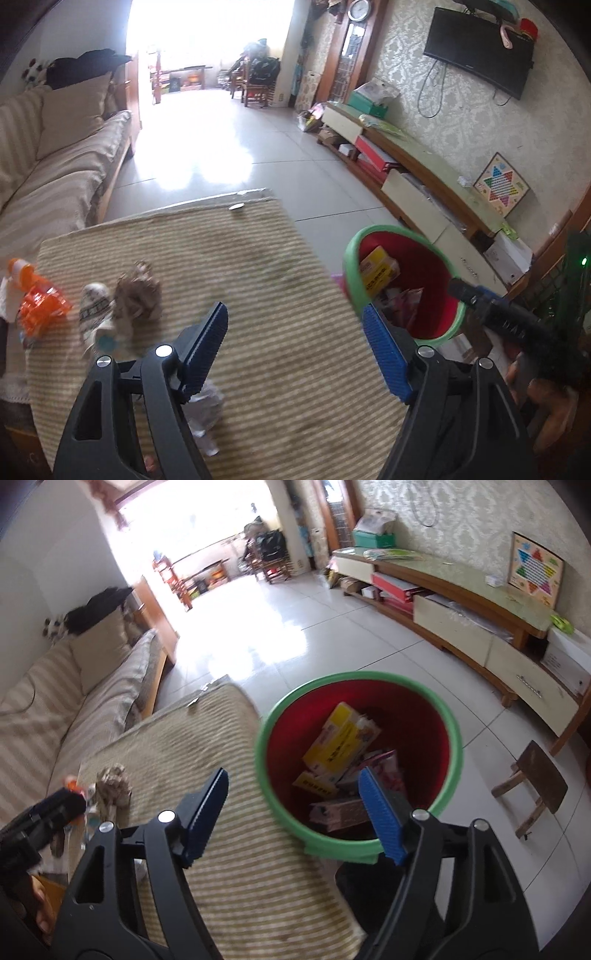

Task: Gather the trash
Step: 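Move both open tools back over the table toward the remaining trash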

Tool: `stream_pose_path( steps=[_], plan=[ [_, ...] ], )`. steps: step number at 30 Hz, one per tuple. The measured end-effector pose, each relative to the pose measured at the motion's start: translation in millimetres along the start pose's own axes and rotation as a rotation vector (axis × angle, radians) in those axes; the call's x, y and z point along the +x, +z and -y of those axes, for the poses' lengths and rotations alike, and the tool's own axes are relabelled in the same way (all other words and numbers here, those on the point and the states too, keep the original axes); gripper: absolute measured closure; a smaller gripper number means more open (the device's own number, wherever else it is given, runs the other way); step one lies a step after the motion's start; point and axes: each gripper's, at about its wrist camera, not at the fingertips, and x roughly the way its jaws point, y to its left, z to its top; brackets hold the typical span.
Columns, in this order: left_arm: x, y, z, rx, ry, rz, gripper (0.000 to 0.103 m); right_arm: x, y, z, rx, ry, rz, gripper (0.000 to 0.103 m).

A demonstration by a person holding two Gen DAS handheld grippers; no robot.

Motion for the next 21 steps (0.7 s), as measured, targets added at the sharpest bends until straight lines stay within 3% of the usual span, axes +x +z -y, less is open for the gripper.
stream_pose_path(
  steps=[9, 15, 20, 21],
  plan=[
    [-22, -86, -124, -0.179, 0.218, -0.129, 0.031, 17, -27, -79, -0.13, 0.103, -0.113, 0.027],
    [-14, -128, -157, -0.25, 0.227, -0.188, 0.031, 22, -38, -135, -0.237, 0.161, -0.152, 0.024],
    [0, -137, -166, -0.284, 0.184, -0.191, 0.031, 22, -51, -174, -0.347, 0.193, -0.198, 0.023],
    [2, -138, -169, -0.287, 0.174, -0.187, 0.036, 22, -54, -181, -0.382, 0.195, -0.205, 0.02]
  ],
)
